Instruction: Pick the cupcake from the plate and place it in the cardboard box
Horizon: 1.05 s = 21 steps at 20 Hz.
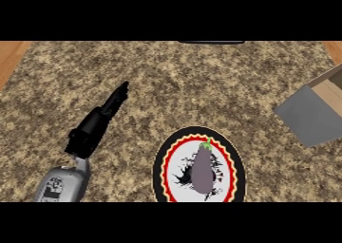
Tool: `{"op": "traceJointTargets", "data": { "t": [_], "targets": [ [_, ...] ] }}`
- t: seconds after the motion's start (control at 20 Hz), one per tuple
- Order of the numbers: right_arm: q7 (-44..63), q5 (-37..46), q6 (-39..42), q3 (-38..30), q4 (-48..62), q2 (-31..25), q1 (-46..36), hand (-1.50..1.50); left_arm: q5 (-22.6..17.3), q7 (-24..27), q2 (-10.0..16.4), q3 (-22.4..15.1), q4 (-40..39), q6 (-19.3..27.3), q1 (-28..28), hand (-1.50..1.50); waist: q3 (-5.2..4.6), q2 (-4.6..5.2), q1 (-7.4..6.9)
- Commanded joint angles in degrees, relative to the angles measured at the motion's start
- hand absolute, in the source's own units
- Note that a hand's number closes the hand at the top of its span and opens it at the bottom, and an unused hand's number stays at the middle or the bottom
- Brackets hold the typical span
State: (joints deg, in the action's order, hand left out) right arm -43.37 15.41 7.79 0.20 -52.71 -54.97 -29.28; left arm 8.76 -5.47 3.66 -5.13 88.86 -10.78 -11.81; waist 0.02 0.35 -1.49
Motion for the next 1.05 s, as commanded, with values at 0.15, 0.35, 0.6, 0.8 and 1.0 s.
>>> {"op": "traceJointTargets", "data": {
  "t": [0.15, 0.35, 0.6, 0.8, 1.0],
  "targets": [
    [4.4, 2.8, 6.0, 3.3, 12.4, 7.2, -6.0, -1.5, -0.7, 0.4, 0.5, 0.2, 0.2, -1.3, 0.1, 0.0, 0.02, 0.09, -0.23],
    [-2.9, 5.5, 7.2, 2.3, 23.2, 8.1, -11.6, -1.5, 2.4, -0.9, -3.0, -2.0, -1.6, 2.3, -2.0, 0.0, 0.07, 0.18, -0.08],
    [-4.7, -3.6, 14.2, -5.3, 27.9, 9.3, -12.8, -1.5, -1.5, -1.1, 2.0, 1.1, 2.8, -2.8, 0.5, 0.0, 0.18, 0.12, -0.9],
    [-2.4, -11.2, 21.6, -11.5, 32.4, 8.5, -15.5, -1.5, -0.1, 0.8, 1.3, 1.1, -1.3, -1.5, -1.4, 0.0, 0.17, 0.46, -0.19],
    [0.6, -16.2, 28.9, -15.9, 37.1, 4.5, -16.5, -1.5, -0.7, 0.1, 0.7, 1.0, -0.5, -1.5, -0.8, 0.0, 0.2, 0.48, -0.23]
  ]
}}
